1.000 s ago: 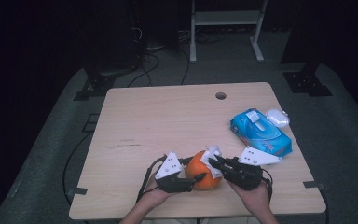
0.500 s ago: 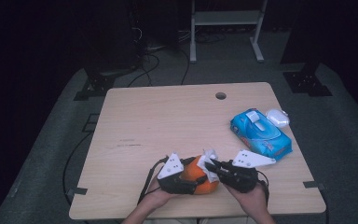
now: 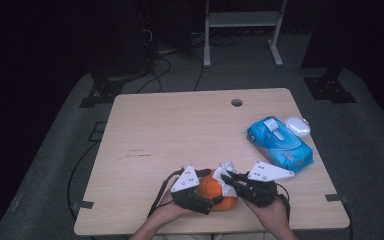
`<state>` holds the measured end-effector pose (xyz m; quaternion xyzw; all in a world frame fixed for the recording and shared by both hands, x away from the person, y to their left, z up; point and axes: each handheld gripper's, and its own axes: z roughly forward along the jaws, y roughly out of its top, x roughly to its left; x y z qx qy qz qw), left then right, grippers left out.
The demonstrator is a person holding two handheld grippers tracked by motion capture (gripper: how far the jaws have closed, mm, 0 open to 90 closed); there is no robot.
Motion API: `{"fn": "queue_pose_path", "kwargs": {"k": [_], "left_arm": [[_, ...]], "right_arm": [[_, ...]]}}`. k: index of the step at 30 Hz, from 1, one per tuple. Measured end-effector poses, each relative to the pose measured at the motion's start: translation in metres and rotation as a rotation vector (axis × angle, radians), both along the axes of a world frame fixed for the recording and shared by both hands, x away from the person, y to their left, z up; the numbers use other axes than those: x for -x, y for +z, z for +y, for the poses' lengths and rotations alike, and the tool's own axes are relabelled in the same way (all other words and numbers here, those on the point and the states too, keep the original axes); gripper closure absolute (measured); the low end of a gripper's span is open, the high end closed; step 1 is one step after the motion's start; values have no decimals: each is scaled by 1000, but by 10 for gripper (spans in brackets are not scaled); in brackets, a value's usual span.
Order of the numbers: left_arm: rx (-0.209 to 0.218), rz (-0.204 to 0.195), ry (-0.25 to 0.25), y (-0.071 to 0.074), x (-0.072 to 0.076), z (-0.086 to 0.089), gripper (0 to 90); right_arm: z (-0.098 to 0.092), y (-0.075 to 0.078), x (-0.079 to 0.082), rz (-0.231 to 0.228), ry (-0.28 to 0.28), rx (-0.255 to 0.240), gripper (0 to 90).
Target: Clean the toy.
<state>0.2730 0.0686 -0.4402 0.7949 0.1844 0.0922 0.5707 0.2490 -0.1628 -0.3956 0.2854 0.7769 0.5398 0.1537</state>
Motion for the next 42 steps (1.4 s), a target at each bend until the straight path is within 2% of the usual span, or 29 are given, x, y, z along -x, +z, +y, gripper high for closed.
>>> {"fn": "queue_pose_path", "kwargs": {"k": [2,5,6,8,9,10,12,13,14,18,19,20,21,24,26,28,30,32,34,36,37,38,39,40,42], "left_arm": [[-18,-17,-7,-1,2,0,153],[-69,-120,20,6,12,-4,314],[-71,-142,31,8,14,-4,350],[-85,-193,67,12,15,-3,380],[-97,-217,92,13,16,-2,384],[-109,-225,107,13,14,0,384],[-106,-186,103,11,11,2,374],[-114,-184,101,10,10,2,364],[-113,-182,101,9,11,0,354],[-133,-190,73,7,16,-8,342],[-137,-195,66,6,18,-10,333],[-135,-192,62,6,18,-10,321],[-130,-187,56,7,18,-9,311],[-76,-130,53,10,12,-1,256],[-81,-112,68,10,8,2,205],[-87,-105,62,6,7,3,245],[-103,-105,56,4,8,3,281],[-102,-93,53,3,10,4,301],[-111,-86,43,3,14,4,312],[-113,-75,13,2,17,3,309],[-112,-75,-5,3,19,3,299],[-100,-70,-20,6,18,3,291],[-61,-55,-25,10,17,4,273],[-32,-45,-14,13,14,6,250],[-22,-36,27,16,7,8,222]], "right_arm": [[8,3,5,-8,17,16,810],[16,5,9,-46,29,59,810],[15,7,8,-47,24,58,811],[6,9,3,-36,4,25,809],[1,9,0,-34,-13,25,809],[-3,7,-3,-28,-34,32,809],[-11,-1,-10,13,-54,19,808],[-12,-5,-12,40,-52,-1,808],[-11,-7,-12,45,-53,-7,809],[2,0,-3,10,-1,-2,809],[7,1,-1,-3,7,22,809],[8,0,-1,-5,5,37,809],[6,-2,-3,4,6,32,810],[-4,-7,-9,31,-18,13,810],[-8,-10,-10,42,-35,8,809],[-11,-10,-11,64,-34,-17,809],[-4,-8,-5,44,-16,6,808],[-2,-7,-3,23,-8,33,808],[-9,-8,-6,46,-19,22,808],[-19,-11,-10,67,-50,19,806],[-23,-13,-11,92,-51,9,806],[-26,-15,-10,111,-43,4,806],[-27,-17,-7,115,-37,14,806],[-28,-18,-4,116,-26,25,806],[-30,-21,0,131,7,18,806]]}}
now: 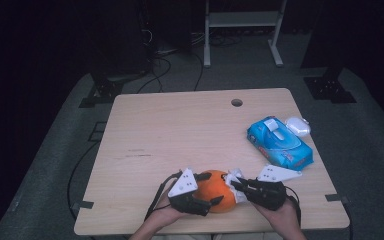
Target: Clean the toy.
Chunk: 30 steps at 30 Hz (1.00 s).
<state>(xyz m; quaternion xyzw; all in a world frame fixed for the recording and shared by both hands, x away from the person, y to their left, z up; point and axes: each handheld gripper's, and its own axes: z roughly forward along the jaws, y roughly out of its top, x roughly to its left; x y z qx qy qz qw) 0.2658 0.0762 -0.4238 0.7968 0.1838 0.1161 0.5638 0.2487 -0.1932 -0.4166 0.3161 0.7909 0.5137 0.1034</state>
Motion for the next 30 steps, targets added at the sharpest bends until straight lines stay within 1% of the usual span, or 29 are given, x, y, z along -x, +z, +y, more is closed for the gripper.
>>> {"fn": "queue_pose_path", "kwargs": {"k": [1,3,4,5,7,9,10,12,14,16,19,21,22,24,25,26,27,29,30], "left_arm": [[0,17,6,-2,-3,0,230],[-8,77,-9,-10,-6,-2,264],[-9,84,-12,-13,-5,-2,293],[-14,92,-18,-17,-3,-5,302],[-35,88,-16,-17,0,-6,309],[-44,89,-6,-17,1,-3,309],[-47,89,-2,-18,1,0,309],[-37,93,2,-20,3,3,305],[-47,91,0,-21,6,5,306],[-58,85,-6,-20,10,6,311],[-66,81,-18,-20,13,4,314],[-72,79,-36,-17,12,4,306],[-66,75,-47,-11,10,4,288],[-60,55,-44,-2,6,2,238],[-63,50,-41,1,4,2,218],[-57,53,-36,3,-1,-1,210],[-61,63,-37,4,-4,-2,209],[-90,99,-46,0,-10,-6,216],[-89,128,-55,-5,-12,-7,232]], "right_arm": [[-2,-2,2,10,4,0,806],[-5,-4,3,23,10,-9,805],[-7,-4,2,29,5,-10,804],[-8,-4,1,33,3,-8,803],[-8,-6,-4,46,-10,-12,803],[-4,-5,-3,44,-18,-19,803],[0,-4,0,32,-9,-18,804],[7,1,7,4,26,-12,805],[11,2,11,-12,48,4,805],[8,0,10,-1,45,12,805],[-1,-5,6,30,3,5,804],[-2,-5,8,28,9,13,804],[-1,-6,10,25,17,16,805],[0,-8,12,25,35,14,805],[-1,-9,12,35,49,1,805],[-1,-9,13,38,59,-7,806],[-1,-10,14,36,71,-7,805],[-1,-9,16,28,83,-4,805],[-1,-9,16,23,78,5,804]]}}
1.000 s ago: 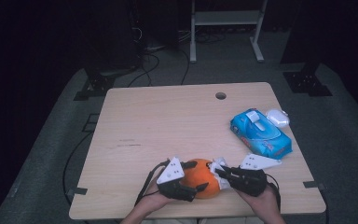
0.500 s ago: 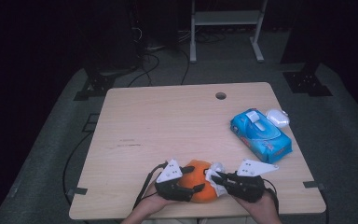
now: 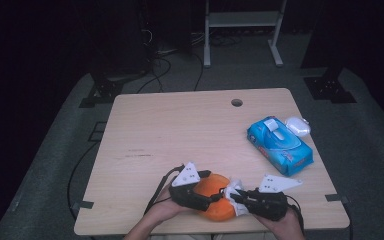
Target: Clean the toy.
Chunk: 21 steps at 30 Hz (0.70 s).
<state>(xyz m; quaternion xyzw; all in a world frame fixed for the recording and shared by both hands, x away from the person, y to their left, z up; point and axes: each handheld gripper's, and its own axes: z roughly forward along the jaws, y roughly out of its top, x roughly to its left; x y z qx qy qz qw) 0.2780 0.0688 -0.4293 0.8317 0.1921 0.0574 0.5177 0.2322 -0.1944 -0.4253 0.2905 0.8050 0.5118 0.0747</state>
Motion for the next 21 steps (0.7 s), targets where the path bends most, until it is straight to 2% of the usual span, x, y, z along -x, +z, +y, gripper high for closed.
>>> {"fn": "queue_pose_path", "kwargs": {"k": [4,11,14,15,19,21], "left_arm": [[29,39,0,-9,4,3,278],[-48,10,5,-5,10,-2,272],[-56,8,11,-6,9,-4,272],[-58,8,9,-7,9,-4,292],[-87,9,5,-8,8,-6,501],[-99,3,8,-7,8,-8,562]], "right_arm": [[-8,-1,0,12,-38,0,803],[-7,-6,2,29,-29,10,801],[-8,-7,0,41,-36,-2,801],[-9,-8,0,44,-36,-6,800],[-11,-10,-3,61,-45,-22,796],[-13,-11,-5,72,-49,-39,795]]}}
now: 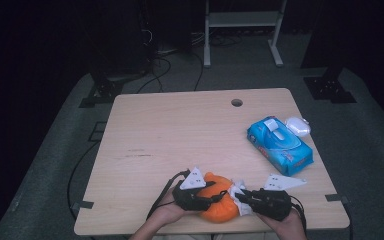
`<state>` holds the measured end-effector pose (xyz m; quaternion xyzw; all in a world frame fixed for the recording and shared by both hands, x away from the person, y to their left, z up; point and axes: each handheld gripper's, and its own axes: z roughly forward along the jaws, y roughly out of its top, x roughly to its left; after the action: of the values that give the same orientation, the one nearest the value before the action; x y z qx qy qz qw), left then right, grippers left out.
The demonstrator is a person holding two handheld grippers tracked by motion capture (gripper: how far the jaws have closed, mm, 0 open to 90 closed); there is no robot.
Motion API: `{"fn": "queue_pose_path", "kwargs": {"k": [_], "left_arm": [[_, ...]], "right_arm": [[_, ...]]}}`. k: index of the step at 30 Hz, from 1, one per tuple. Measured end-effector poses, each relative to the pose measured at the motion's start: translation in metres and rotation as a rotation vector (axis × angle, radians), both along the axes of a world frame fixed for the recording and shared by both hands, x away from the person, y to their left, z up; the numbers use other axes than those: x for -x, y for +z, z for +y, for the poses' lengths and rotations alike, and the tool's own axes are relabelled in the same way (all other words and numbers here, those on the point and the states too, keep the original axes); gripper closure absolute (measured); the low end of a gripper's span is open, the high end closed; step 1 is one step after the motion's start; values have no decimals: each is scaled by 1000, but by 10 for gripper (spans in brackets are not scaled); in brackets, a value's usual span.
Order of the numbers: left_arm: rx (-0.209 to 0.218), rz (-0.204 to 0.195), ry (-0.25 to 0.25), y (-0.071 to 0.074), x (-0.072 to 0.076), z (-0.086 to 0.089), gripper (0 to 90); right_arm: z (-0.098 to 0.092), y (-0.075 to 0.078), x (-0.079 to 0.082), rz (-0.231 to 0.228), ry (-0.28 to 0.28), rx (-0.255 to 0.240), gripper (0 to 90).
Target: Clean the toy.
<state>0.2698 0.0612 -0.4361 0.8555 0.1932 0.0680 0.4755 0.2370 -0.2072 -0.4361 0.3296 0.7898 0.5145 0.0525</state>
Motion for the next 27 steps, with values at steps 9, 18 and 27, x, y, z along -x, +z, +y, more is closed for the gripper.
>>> {"fn": "queue_pose_path", "kwargs": {"k": [9,18,27], "left_arm": [[80,-9,42,4,-1,11,629],[99,-36,109,10,-12,17,643],[92,-96,218,14,-40,26,647]], "right_arm": [[-23,9,-4,-16,-67,-38,795],[-60,-3,-18,-30,-173,127,795],[-65,-23,-33,-6,-186,232,687]]}}
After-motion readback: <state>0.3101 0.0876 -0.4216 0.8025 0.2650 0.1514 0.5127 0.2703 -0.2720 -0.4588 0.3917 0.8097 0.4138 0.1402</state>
